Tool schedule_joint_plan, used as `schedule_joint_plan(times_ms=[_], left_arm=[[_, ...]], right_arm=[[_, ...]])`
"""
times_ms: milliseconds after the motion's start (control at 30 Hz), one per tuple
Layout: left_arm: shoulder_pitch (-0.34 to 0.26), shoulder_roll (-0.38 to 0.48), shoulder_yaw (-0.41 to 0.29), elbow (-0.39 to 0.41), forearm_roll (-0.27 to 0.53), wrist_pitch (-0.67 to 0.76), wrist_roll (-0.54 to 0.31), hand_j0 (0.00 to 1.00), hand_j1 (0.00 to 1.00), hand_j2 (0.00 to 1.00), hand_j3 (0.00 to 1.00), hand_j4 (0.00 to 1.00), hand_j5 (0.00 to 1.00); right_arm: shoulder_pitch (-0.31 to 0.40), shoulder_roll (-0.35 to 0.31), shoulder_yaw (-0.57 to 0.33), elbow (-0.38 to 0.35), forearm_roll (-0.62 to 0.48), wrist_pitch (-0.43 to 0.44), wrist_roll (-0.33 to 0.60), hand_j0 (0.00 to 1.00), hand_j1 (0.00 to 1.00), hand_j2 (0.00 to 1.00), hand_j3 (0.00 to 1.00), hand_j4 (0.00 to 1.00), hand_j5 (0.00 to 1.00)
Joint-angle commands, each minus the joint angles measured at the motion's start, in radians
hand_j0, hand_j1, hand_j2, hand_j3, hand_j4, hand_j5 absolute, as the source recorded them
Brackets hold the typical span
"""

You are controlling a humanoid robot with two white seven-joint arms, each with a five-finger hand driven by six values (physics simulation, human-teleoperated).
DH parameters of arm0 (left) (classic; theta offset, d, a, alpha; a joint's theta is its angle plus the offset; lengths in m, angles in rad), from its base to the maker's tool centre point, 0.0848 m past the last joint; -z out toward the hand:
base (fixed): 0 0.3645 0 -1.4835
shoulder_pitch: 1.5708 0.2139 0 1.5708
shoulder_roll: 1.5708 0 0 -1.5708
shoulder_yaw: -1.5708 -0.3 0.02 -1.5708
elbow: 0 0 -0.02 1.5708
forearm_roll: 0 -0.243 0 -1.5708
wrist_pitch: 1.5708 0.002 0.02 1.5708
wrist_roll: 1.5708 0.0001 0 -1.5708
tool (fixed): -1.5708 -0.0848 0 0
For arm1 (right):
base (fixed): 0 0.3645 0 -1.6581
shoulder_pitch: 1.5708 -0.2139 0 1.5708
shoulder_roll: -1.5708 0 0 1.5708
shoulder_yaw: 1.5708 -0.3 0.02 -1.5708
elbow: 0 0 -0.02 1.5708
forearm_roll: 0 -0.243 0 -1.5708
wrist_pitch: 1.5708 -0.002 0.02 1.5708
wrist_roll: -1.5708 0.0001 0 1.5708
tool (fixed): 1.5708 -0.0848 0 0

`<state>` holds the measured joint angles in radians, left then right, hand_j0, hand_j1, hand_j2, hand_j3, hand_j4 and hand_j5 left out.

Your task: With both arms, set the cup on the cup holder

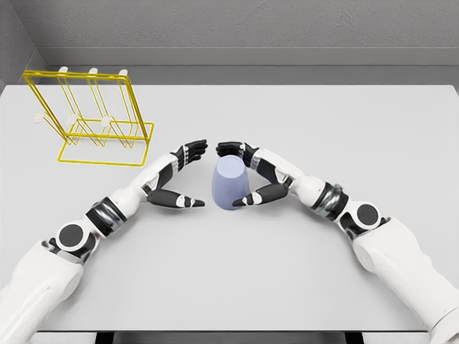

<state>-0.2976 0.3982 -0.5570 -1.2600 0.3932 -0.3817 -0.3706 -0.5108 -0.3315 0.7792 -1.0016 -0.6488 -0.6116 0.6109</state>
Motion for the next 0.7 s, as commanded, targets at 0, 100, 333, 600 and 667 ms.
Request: schedule_joint_plan(times_ms=[0, 100, 333, 600, 667], left_arm=[[0.0, 0.002, 0.0, -0.001, -0.007, 0.0, -0.001, 1.0, 1.0, 1.0, 1.0, 1.0, 1.0], [-0.002, -0.004, 0.002, -0.004, -0.034, 0.0, -0.001, 1.0, 1.0, 1.0, 1.0, 1.0, 1.0], [-0.002, -0.035, -0.001, -0.009, -0.036, -0.002, -0.001, 1.0, 1.0, 1.0, 1.0, 1.0, 1.0], [-0.002, -0.058, -0.014, -0.01, -0.045, -0.002, -0.005, 1.0, 1.0, 1.0, 1.0, 1.0, 1.0], [-0.002, -0.068, -0.014, -0.009, -0.046, 0.0, -0.005, 1.0, 1.0, 1.0, 1.0, 1.0, 1.0]], right_arm=[[0.0, -0.006, -0.003, 0.0, -0.003, 0.001, 0.0, 1.0, 1.0, 1.0, 1.0, 1.0, 1.0], [-0.009, -0.024, -0.018, 0.001, -0.003, 0.001, 0.0, 1.0, 1.0, 1.0, 1.0, 1.0, 1.0], [-0.014, -0.152, -0.078, -0.005, -0.003, 0.001, 0.0, 1.0, 1.0, 1.0, 1.0, 1.0, 1.0], [-0.13, -0.294, -0.071, 0.008, -0.003, 0.001, 0.0, 1.0, 1.0, 1.0, 1.0, 1.0, 1.0], [-0.161, -0.297, -0.071, 0.0, -0.003, 0.001, 0.0, 1.0, 1.0, 1.0, 1.0, 1.0, 1.0]])
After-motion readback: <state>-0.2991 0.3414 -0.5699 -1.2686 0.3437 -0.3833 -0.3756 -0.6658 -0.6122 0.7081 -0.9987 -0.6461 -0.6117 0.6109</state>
